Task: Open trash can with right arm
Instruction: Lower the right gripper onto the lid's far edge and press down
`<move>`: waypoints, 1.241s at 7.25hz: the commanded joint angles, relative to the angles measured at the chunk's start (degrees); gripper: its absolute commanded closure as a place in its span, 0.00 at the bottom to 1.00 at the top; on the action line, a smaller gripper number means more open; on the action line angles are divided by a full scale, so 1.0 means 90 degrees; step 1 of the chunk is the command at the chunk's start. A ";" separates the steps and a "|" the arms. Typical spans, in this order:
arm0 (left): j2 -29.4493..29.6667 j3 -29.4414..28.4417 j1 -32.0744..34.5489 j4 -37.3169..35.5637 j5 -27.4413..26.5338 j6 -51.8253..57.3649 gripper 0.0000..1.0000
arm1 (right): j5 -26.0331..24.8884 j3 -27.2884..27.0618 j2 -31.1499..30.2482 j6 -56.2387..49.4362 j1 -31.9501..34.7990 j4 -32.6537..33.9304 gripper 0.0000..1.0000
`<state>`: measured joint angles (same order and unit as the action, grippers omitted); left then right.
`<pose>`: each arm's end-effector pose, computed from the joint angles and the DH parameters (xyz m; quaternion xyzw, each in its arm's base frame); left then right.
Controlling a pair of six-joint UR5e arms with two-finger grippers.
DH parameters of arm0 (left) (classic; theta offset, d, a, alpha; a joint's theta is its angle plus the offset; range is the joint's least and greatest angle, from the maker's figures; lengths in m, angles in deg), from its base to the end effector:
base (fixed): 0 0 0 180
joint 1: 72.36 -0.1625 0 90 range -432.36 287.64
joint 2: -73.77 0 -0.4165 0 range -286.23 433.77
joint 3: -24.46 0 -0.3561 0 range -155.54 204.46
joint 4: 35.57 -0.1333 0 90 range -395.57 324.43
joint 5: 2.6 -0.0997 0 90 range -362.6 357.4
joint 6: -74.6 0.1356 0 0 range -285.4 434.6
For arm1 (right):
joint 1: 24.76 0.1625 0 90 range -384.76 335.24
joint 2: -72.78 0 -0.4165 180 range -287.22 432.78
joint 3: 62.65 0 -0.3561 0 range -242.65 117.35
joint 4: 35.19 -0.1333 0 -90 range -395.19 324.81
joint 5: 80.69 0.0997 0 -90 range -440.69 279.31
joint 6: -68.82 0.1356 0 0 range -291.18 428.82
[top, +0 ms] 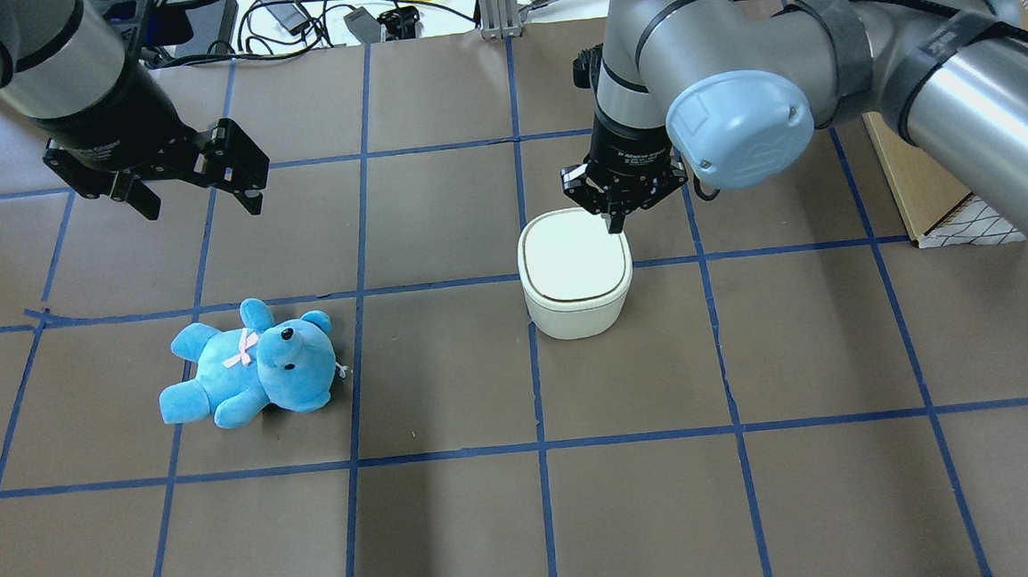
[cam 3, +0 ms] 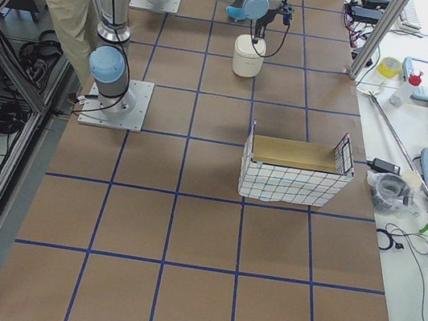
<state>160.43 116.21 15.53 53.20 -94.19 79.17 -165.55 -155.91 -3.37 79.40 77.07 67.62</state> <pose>-0.1133 -0.4424 0.4577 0.0211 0.9994 -0.0238 0.0153 0.2509 -0.4883 0.3200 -0.0092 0.9982 0.0455 0.0367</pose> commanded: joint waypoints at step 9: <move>0.0000 0.0000 0.0000 0.0000 0.0000 0.0000 0.00 | -0.0014 -0.0477 0.0131 0.0553 0.0385 0.0647 1.00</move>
<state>160.43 116.21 15.56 53.20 -94.18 79.17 -165.58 -159.81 -2.24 84.41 80.67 73.02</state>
